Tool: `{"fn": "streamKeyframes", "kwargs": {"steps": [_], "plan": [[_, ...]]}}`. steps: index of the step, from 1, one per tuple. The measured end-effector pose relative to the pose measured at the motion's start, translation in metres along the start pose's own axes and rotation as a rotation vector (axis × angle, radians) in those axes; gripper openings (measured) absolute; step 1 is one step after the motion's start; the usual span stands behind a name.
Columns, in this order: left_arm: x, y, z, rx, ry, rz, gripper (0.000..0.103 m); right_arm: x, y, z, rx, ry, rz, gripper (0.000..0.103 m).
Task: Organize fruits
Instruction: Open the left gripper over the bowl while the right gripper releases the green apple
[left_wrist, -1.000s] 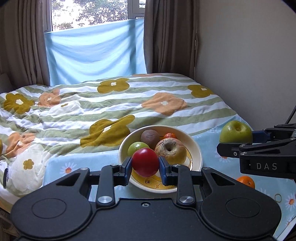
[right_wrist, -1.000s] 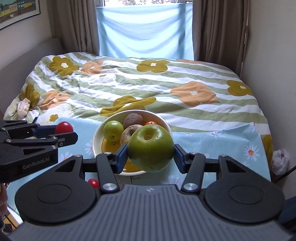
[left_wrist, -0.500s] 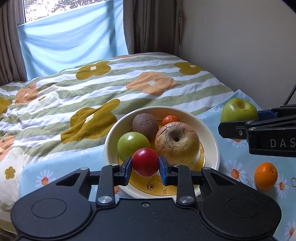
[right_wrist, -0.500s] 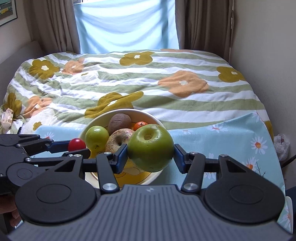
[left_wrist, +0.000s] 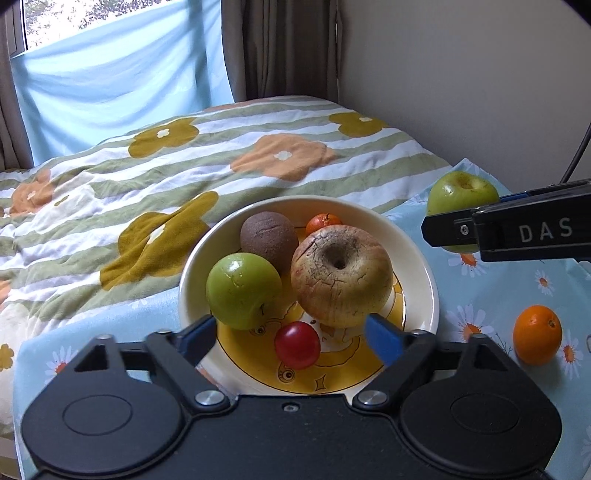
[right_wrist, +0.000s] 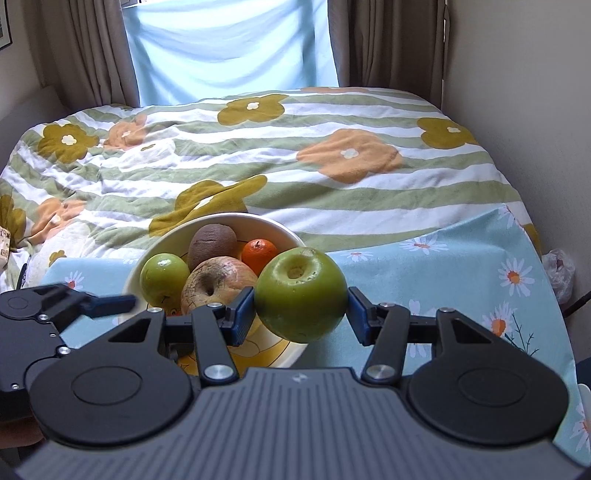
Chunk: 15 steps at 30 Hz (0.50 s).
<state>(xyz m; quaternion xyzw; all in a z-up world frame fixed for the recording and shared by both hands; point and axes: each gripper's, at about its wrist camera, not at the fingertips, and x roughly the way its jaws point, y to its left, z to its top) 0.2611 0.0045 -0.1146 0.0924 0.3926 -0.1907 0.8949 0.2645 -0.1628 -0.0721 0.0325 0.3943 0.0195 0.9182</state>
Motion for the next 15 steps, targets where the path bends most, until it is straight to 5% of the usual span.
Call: {"fn": "streamKeyframes", "kwargs": {"steps": [15], "plan": [[-0.041,0.015,-0.001,-0.072,-0.042,0.076,0.096,0.011,0.001,0.021,-0.009,-0.006,0.048,0.068]]}}
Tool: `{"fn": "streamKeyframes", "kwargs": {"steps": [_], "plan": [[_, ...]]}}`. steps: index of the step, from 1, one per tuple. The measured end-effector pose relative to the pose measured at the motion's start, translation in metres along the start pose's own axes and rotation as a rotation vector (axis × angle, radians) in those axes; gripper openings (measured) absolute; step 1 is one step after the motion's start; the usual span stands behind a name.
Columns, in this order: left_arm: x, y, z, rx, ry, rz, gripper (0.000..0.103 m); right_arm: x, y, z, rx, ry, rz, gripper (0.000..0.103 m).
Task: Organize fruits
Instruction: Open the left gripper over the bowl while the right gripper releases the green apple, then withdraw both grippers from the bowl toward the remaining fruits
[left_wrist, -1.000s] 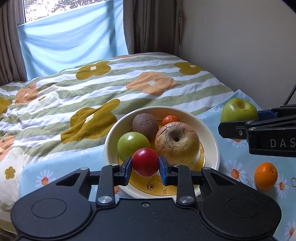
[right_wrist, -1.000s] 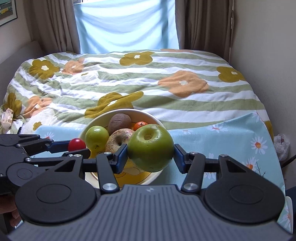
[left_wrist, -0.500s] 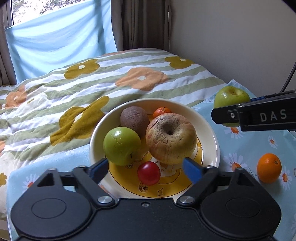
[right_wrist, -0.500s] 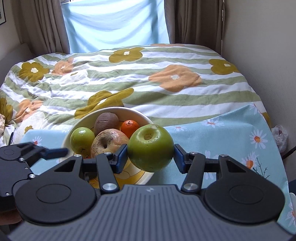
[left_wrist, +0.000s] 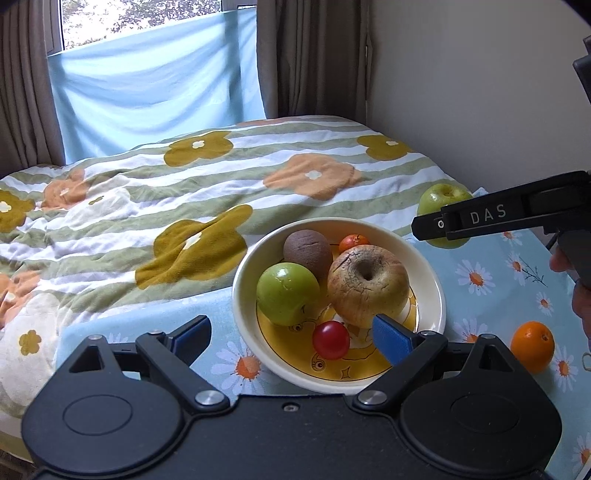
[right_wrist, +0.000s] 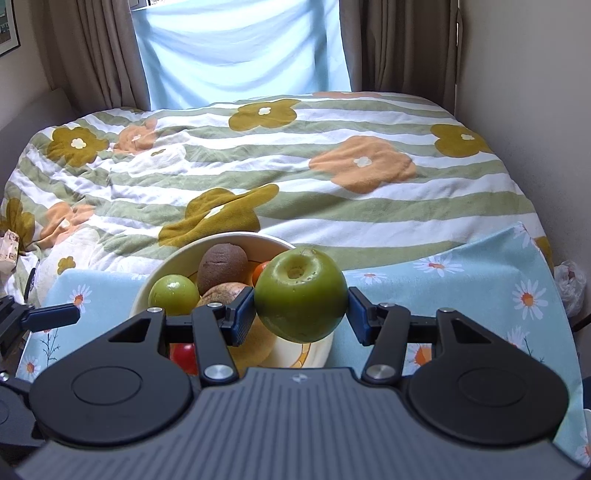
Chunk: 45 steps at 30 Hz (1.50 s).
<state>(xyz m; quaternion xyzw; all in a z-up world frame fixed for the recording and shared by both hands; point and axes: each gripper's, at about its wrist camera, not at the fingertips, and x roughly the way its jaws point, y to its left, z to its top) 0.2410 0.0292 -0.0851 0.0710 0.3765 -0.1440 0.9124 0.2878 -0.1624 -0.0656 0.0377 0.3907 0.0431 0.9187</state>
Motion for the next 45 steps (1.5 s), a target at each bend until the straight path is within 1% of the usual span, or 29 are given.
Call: {"fn": "streamKeyframes", "kwargs": {"steps": [5,8,12,18,19,20,21,23,24,26,31,34,38,45], "plan": [[-0.002,0.008,0.000,-0.033,-0.001,0.023,0.097,0.017,-0.001,0.011,-0.009,0.002,0.013,0.068],[0.000,0.010,-0.001,-0.037,0.006,0.028,0.097,0.030,-0.005,0.015,0.009,0.015,0.028,0.068],[0.003,0.011,-0.001,-0.041,0.012,0.039,0.097,0.046,-0.011,0.014,0.036,0.035,0.045,0.068],[0.010,0.012,-0.001,-0.049,0.019,0.042,0.097,0.060,-0.013,0.010,0.044,0.052,0.060,0.068],[0.011,0.012,-0.001,-0.050,0.020,0.042,0.097,0.060,-0.013,0.009,0.041,0.053,0.065,0.069],[0.011,0.013,-0.001,-0.052,0.021,0.042,0.097,0.060,-0.013,0.010,0.040,0.044,0.073,0.074],[0.012,0.013,0.000,-0.054,0.022,0.043,0.097,0.058,-0.013,0.010,0.037,0.033,0.082,0.077],[0.012,0.013,0.001,-0.058,0.026,0.050,0.097,0.053,-0.012,0.012,0.029,0.008,0.071,0.101],[0.012,0.012,0.001,-0.059,0.028,0.053,0.097,0.051,-0.012,0.012,0.024,-0.002,0.061,0.103],[0.011,0.010,0.002,-0.057,0.029,0.063,0.097,0.045,-0.013,0.013,0.020,-0.016,0.064,0.103],[0.002,0.004,0.005,-0.057,0.015,0.091,0.097,0.034,-0.015,0.014,0.007,-0.014,0.056,0.103],[-0.008,-0.001,0.007,-0.058,-0.002,0.103,0.097,0.022,-0.018,0.014,0.000,-0.024,0.072,0.103],[-0.027,-0.005,0.008,-0.070,-0.032,0.133,0.097,0.002,-0.020,0.015,-0.030,-0.047,0.074,0.103],[-0.066,-0.013,0.006,-0.122,-0.088,0.185,0.097,-0.042,-0.026,0.011,-0.068,-0.095,0.095,0.103]]}}
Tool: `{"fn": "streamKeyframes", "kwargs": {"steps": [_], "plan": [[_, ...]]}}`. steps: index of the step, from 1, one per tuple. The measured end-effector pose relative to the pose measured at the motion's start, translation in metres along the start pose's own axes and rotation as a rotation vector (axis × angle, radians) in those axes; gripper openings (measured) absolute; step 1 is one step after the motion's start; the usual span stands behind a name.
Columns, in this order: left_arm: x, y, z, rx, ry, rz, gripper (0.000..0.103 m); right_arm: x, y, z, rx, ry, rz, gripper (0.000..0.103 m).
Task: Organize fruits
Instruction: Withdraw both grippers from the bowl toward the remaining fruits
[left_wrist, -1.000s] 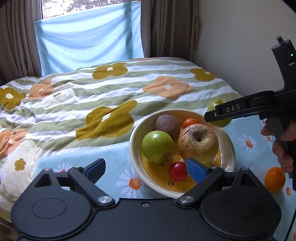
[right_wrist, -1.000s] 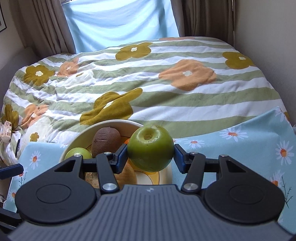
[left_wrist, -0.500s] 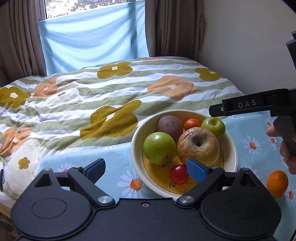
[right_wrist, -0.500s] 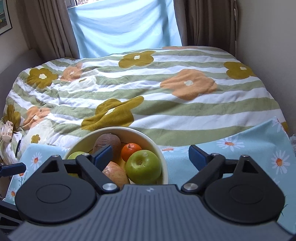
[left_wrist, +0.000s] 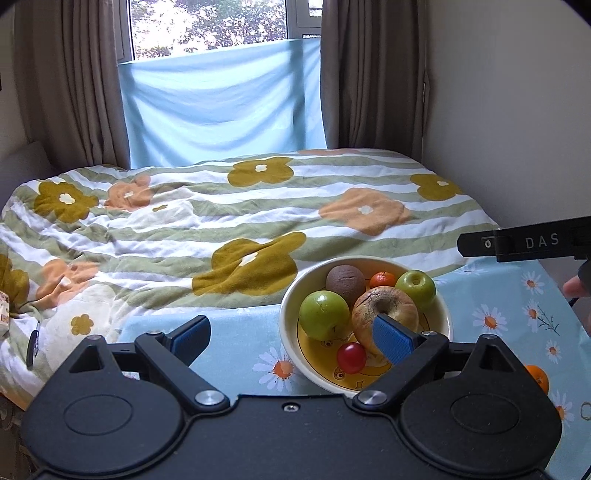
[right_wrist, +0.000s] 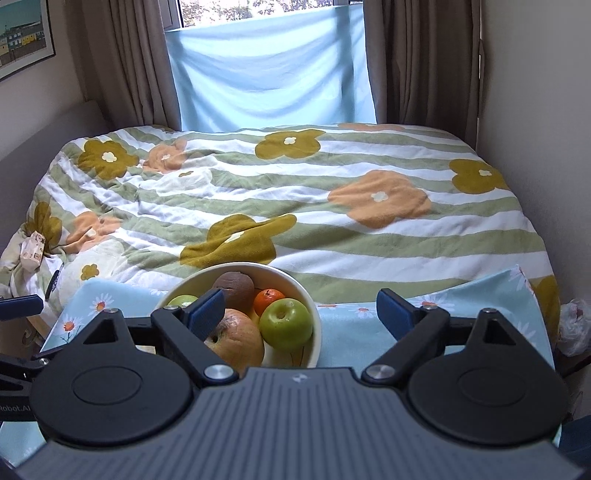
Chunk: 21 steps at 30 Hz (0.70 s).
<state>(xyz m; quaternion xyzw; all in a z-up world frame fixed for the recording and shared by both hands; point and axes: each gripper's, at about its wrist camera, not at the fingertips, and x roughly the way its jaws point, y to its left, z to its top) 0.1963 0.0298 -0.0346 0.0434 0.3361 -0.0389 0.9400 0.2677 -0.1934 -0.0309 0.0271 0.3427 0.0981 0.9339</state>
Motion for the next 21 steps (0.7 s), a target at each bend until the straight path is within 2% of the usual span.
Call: {"fn": "streamKeyframes", "kwargs": {"steps": [10,21], "plan": [[-0.070,-0.006,-0.017,-0.081,-0.086,0.084,0.097,-0.081,0.003,-0.015,-0.048,-0.053,0.043,0.103],[-0.134,-0.028,-0.063,-0.119,-0.138,0.175,0.097,-0.146,0.012,-0.053,-0.110,-0.081,0.139,0.103]]}}
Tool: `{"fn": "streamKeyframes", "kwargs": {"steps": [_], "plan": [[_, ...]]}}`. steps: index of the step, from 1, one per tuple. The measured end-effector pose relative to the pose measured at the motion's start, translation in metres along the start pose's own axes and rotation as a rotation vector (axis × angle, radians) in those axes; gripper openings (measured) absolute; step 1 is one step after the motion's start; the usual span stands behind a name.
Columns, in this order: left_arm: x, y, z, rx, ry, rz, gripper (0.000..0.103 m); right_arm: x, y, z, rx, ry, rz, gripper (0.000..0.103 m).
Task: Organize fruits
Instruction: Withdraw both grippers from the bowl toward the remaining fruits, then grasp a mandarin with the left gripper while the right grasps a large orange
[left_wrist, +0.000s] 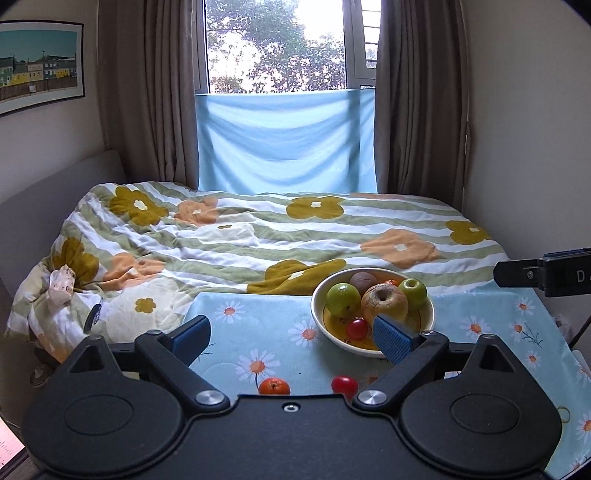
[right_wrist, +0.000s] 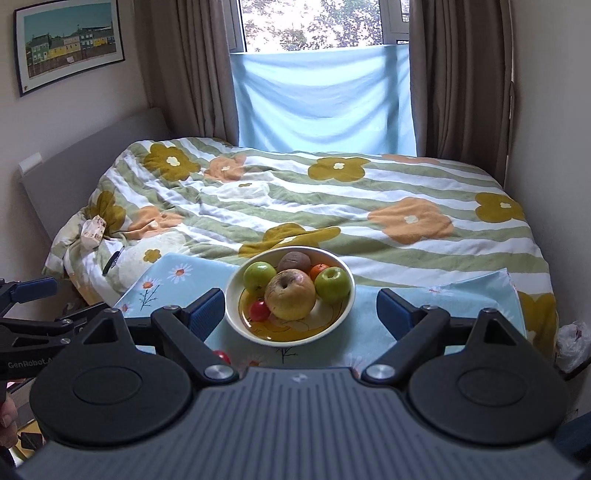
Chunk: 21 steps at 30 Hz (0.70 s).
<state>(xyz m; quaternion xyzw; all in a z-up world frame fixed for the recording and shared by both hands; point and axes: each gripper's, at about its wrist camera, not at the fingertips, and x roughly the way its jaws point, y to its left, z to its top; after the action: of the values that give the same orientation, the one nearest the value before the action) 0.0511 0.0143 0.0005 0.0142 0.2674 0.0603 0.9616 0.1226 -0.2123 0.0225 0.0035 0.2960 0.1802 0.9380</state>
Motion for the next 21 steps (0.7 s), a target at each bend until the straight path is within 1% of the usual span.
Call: {"fn": "streamKeyframes", "kwargs": {"steps": [3,7,11,13,21], "plan": [[-0.011,0.001,-0.008,0.001,-0.001,-0.009,0.097,-0.009,0.010,-0.013,-0.020,0.011,0.003,0.103],[-0.016,0.006,-0.017,0.026,0.007,-0.031,0.097,-0.016,0.021,-0.031,-0.003,0.030,0.001,0.103],[-0.008,0.015,-0.025,0.041,0.038,-0.074,0.097,-0.016,0.034,-0.045,0.009,0.053,-0.030,0.103],[-0.002,0.020,-0.031,0.068,0.055,-0.097,0.097,-0.012,0.039,-0.051,0.022,0.060,-0.047,0.103],[0.030,0.038,-0.048,0.146,0.104,-0.188,0.097,0.016,0.055,-0.078,0.101,0.095,-0.124,0.103]]}}
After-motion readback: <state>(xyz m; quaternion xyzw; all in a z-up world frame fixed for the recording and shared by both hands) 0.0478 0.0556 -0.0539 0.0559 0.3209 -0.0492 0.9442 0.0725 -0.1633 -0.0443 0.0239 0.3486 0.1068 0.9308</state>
